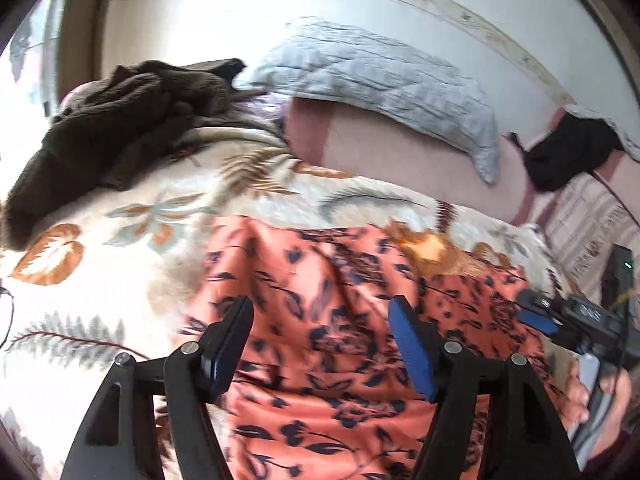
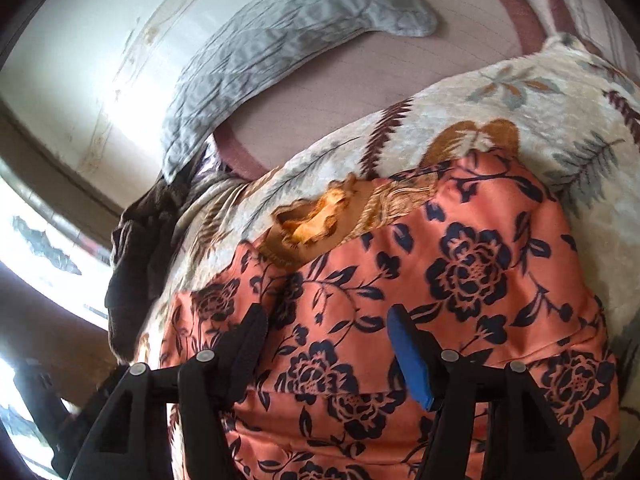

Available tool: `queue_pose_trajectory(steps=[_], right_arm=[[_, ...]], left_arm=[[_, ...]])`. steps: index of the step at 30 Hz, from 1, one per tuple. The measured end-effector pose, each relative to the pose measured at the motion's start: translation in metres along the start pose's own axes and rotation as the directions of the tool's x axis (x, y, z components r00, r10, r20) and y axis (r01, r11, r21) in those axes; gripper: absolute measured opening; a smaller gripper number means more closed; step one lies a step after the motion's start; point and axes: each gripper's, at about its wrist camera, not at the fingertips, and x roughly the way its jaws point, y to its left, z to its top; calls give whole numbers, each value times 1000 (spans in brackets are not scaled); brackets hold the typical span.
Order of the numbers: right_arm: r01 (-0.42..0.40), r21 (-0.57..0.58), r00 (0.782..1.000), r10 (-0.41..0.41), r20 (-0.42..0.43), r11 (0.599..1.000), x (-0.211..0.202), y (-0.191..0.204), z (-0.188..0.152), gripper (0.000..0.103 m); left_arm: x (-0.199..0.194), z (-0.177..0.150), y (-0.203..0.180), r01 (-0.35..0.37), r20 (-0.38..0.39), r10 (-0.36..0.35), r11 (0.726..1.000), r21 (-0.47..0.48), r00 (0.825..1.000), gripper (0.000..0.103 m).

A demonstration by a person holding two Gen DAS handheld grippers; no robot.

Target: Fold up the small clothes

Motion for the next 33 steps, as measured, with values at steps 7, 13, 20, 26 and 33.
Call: queue_pose_trajectory(steps=[7,13,20,26,33], right_arm=[[30,-341,997,-54,-63,940,45,101,-35,65],[123,-605,983,-181,-36,786,103,176,-48,66],[314,-592,924,-382,11,743,170,162,-32,36],[283,-423,959,-268,97,861,116,138,0,6],[226,-98,968,-212,137,969,13,31,36,6]], left_arm=[[62,-14,89,-243,-271,171,934,-260,947,70],[76,-8,97,-244,-310,162,937,-249,937,70],[80,-1,96,-195,-319,96,935,-296,943,70],[78,2,80,-161,-302,83,956,-244,950,70],[74,-1,61,-120,-288,60,974,-194,956,70]])
